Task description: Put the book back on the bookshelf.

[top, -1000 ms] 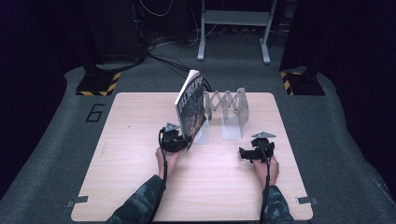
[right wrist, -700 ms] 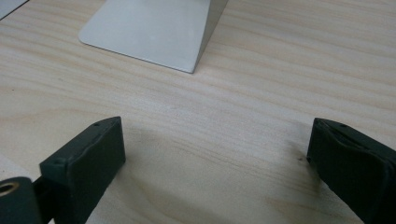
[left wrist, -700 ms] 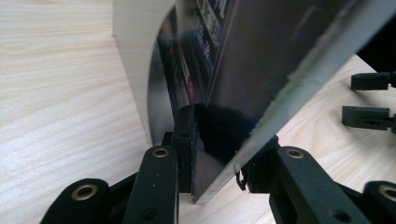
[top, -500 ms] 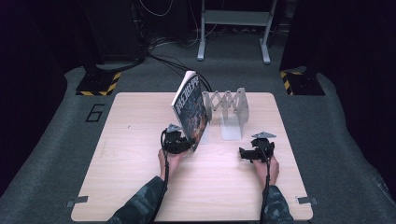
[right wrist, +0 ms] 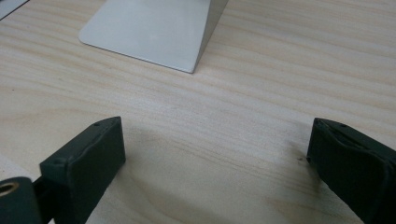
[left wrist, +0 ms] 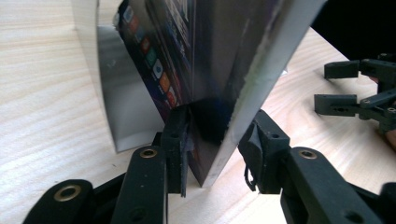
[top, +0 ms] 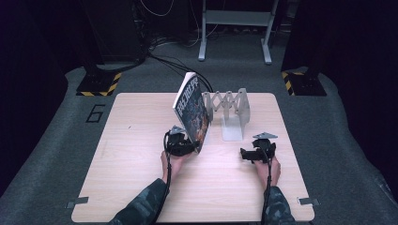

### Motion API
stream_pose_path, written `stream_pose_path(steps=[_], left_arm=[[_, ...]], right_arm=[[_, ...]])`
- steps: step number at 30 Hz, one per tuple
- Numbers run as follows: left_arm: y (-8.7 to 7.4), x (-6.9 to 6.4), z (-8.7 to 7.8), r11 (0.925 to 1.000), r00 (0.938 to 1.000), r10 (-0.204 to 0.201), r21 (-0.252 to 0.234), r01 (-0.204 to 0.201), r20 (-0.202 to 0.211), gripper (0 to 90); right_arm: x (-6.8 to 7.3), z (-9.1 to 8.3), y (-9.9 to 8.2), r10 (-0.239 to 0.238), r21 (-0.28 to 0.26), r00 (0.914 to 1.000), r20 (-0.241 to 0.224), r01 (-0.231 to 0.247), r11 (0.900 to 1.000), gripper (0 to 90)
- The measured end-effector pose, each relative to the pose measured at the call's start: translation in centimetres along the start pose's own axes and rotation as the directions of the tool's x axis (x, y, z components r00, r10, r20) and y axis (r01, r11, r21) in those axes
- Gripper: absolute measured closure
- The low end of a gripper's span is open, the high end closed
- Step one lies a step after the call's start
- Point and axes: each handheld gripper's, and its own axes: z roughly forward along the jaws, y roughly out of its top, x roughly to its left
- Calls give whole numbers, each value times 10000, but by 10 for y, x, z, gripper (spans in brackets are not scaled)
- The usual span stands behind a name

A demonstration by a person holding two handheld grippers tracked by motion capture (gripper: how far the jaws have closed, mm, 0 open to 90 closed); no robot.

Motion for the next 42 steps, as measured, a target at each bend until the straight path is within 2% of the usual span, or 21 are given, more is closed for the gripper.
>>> stream_pose_path(steps=[7,8,14,16,18,19,21,22,23,24,25,27,28,32,35,39,41,42], left_arm=[[-2,-7,-1,9999,9996,117,52,-119,268,588],[-2,-7,-2,9995,9991,314,93,-316,274,585],[-4,-15,-2,9991,9975,405,102,-412,582,566],[-4,-19,-1,9980,9961,599,158,-610,654,565],[-5,-22,1,9979,9960,620,134,-630,641,558],[-4,-21,1,9961,9943,861,156,-872,635,551],[-5,-24,2,9982,9953,577,143,-590,783,552],[-5,-24,3,9972,9943,725,105,-736,787,552],[-6,-27,4,9988,9958,483,64,-490,781,552],[-6,-28,4,9988,9958,485,51,-491,780,550],[-5,-26,4,9970,9944,766,76,-774,724,549],[-6,-27,5,9964,9935,835,101,-845,772,547],[-5,-27,6,9944,9911,1043,88,-1053,824,546],[-6,-31,8,9946,9906,1023,60,-1032,912,538],[-6,-33,10,9912,9865,1307,79,-1321,981,534],[-7,-35,12,9889,9839,1462,132,-1483,1027,523],[-6,-34,10,9865,9821,1617,87,-1633,963,502],[-5,-33,8,9864,9831,1633,37,-1642,824,480]], right_arm=[[0,0,0,24,8,10000,-5,-24,10000,35],[0,0,0,26,8,10000,-5,-26,10000,35],[0,0,0,20,12,10000,3,-20,10000,36],[0,0,0,16,10,10000,-1,-16,10000,36],[0,0,0,-37,21,10000,-1,37,10000,37],[0,0,0,-30,19,10000,-1,30,10000,37],[0,0,0,-34,14,10000,-4,34,10000,37],[0,0,0,-40,14,10000,-7,40,10000,38],[0,0,0,-39,13,10000,-8,39,10000,38],[0,0,0,-33,22,10000,1,33,10000,38],[0,0,0,-36,14,10000,-11,36,10000,38],[0,0,0,-50,10,10000,-14,50,10000,38],[0,0,0,-48,9,10000,-13,48,10000,38],[0,0,0,-27,17,10000,-11,27,10000,39],[0,0,0,-29,17,10000,-13,29,10000,39],[0,0,0,-20,19,10000,-12,20,10000,40],[0,0,0,-29,17,10000,-13,29,10000,40],[0,0,0,-28,17,10000,-14,28,10000,40]])
